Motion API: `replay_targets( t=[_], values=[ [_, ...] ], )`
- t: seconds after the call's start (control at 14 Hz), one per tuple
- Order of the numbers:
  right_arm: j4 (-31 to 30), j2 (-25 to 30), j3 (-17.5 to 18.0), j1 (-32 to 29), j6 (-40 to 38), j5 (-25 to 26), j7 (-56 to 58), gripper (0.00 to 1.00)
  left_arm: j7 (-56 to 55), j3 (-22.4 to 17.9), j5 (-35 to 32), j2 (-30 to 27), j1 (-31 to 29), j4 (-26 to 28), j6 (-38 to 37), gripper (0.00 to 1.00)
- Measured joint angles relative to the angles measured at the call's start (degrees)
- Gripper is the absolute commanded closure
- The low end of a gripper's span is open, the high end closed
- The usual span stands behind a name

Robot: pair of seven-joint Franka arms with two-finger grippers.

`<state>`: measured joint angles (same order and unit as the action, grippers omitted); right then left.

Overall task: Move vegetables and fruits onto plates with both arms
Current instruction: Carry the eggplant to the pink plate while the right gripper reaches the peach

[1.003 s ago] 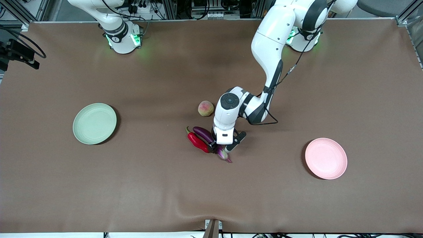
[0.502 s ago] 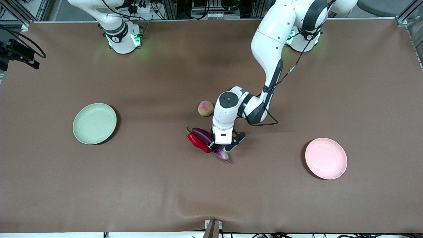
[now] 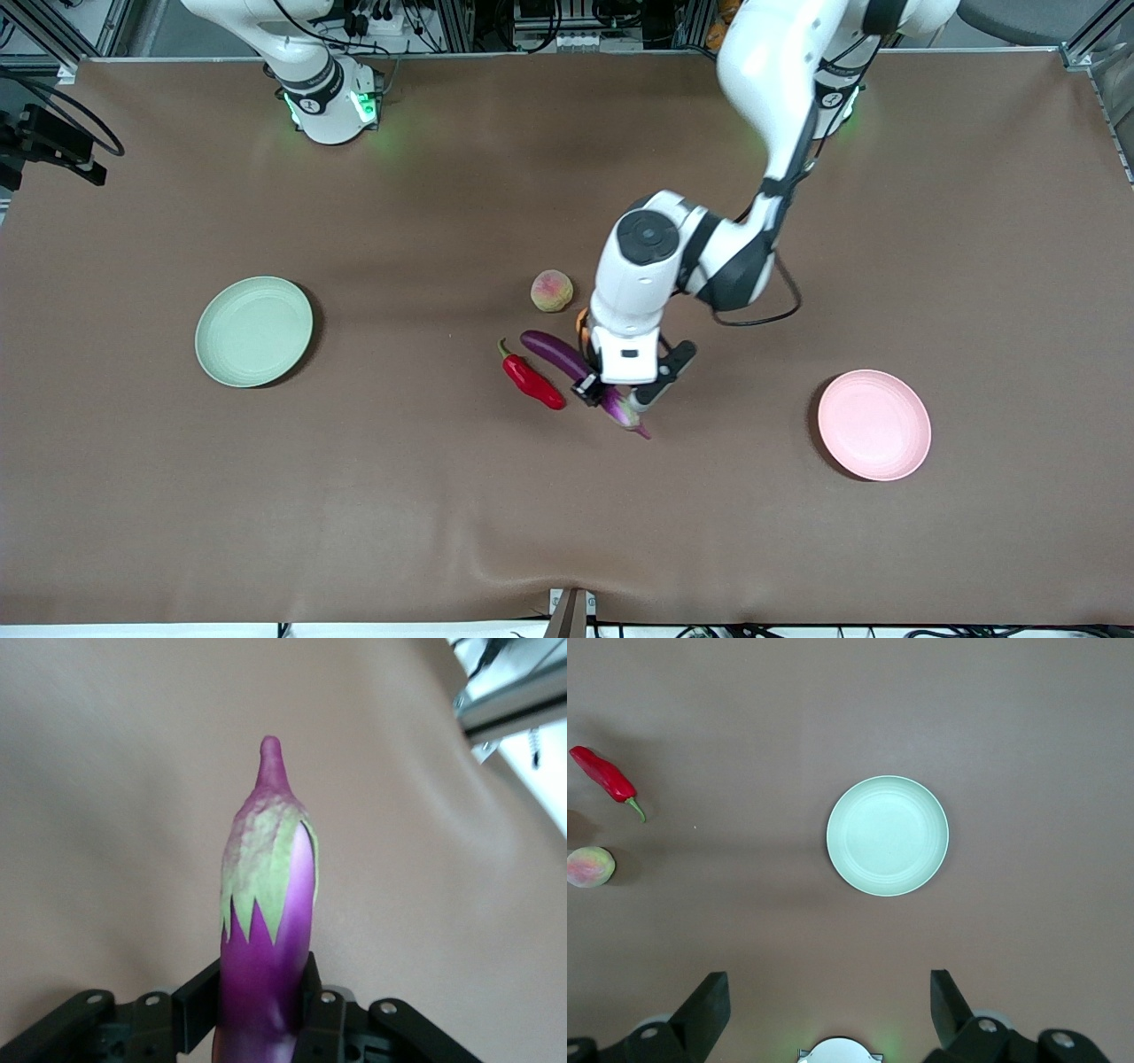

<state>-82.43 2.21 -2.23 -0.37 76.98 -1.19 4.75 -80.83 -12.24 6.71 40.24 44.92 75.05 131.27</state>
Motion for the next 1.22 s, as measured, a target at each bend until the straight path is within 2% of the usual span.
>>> replay_targets(
  t=[0.29,0.5,0.72,0.93,1.22],
  values=[
    [-0.10,-4.01,0.01,0.00,0.55,0.07,0.00,0.00,8.84,-0.13,0.00,-6.32,-7.22,0.23,-8.31,1.00],
    [-0.12,-10.33,0.04,0.08,2.02,-0.02,0.00,0.00,19.28,-0.02,0.00,-6.96,-13.41,1.20,-10.45,1.00],
    [0.10,-11.98,0.41,2.82,2.79,-0.68,-1.39,0.00,29.58,0.02,0.00,-6.82,-17.26,2.71,-12.97,1.00],
    [0.13,-12.63,0.78,10.44,5.88,-3.90,-17.70,0.00,41.11,-0.02,-0.18,-6.53,-20.00,4.41,-14.46,1.00],
    [0.05,-17.27,1.08,19.11,8.57,-10.06,-35.78,0.00,61.69,-0.11,-1.77,-4.08,-25.09,7.10,-14.54,1.00]
  ],
)
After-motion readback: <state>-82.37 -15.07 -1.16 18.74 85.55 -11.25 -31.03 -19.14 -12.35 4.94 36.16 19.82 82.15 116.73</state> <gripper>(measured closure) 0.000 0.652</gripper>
